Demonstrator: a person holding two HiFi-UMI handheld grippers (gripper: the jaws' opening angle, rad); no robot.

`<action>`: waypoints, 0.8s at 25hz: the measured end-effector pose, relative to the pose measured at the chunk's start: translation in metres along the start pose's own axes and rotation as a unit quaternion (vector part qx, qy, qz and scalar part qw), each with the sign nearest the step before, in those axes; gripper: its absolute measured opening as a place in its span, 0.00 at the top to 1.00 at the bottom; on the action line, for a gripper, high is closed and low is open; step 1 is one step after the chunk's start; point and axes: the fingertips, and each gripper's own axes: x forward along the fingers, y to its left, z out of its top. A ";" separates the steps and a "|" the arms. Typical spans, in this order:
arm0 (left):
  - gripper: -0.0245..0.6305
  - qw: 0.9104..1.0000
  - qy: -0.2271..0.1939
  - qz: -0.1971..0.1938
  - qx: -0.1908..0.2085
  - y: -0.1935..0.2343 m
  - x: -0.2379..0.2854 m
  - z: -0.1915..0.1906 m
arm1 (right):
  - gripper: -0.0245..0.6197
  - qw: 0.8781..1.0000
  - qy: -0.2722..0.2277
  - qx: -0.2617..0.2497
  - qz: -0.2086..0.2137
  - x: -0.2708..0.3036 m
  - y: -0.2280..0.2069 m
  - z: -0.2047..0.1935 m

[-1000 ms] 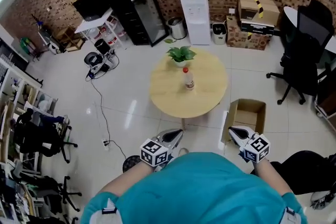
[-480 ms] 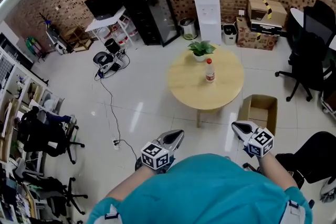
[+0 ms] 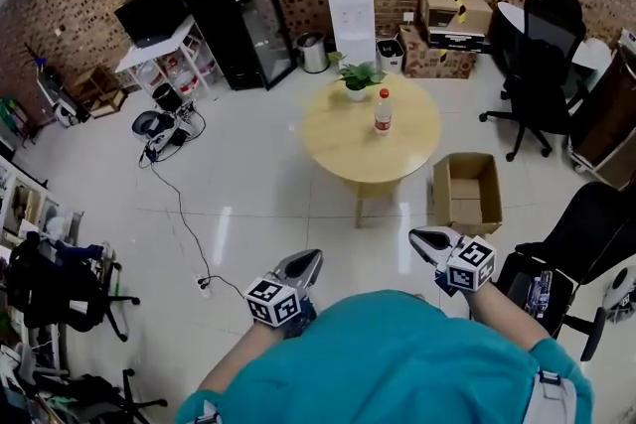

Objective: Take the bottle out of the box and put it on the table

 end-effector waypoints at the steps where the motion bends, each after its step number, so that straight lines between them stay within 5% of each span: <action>1: 0.96 1.000 -0.004 -0.003 0.002 -0.008 -0.004 0.002 | 0.96 1.000 -0.001 -0.007 0.001 -0.006 0.009 0.001; 13: 0.96 0.999 -0.039 0.013 -0.027 -0.204 0.025 -0.054 | 0.96 0.997 -0.058 0.007 0.056 -0.200 0.033 -0.038; 20: 0.96 1.000 -0.023 -0.008 0.010 -0.257 0.049 -0.068 | 0.96 0.996 -0.066 0.033 0.050 -0.252 0.018 -0.062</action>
